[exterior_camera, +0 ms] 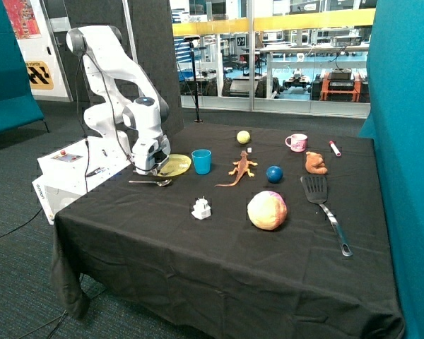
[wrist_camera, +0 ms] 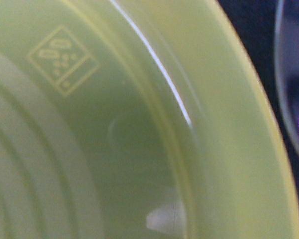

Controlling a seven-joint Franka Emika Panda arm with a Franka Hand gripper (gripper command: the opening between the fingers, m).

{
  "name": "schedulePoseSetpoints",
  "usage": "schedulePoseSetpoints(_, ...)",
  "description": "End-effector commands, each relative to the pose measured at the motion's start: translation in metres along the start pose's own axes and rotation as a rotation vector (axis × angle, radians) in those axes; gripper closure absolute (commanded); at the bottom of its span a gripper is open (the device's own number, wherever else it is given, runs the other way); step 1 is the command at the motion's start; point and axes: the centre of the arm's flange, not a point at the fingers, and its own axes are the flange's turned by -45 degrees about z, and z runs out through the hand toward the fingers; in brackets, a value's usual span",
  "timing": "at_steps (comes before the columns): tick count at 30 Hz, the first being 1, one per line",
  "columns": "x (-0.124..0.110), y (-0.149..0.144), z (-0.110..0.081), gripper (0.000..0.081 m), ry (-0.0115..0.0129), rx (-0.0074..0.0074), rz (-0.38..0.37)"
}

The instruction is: Set the table

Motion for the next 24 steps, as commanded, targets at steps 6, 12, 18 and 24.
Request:
schedulePoseSetpoints(6, 0.000, 0.001, -0.001, 0.0808, -0.0019, -0.0038, -0.003)
schedulePoseSetpoints(12, 0.003, 0.002, -0.001, 0.0808, -0.0019, -0.0038, -0.003)
schedulePoseSetpoints(18, 0.007, 0.001, -0.002, 0.0761, -0.0019, -0.0038, -0.010)
schedulePoseSetpoints(24, 0.010, 0.001, -0.002, 0.0628, -0.0019, -0.0038, -0.014)
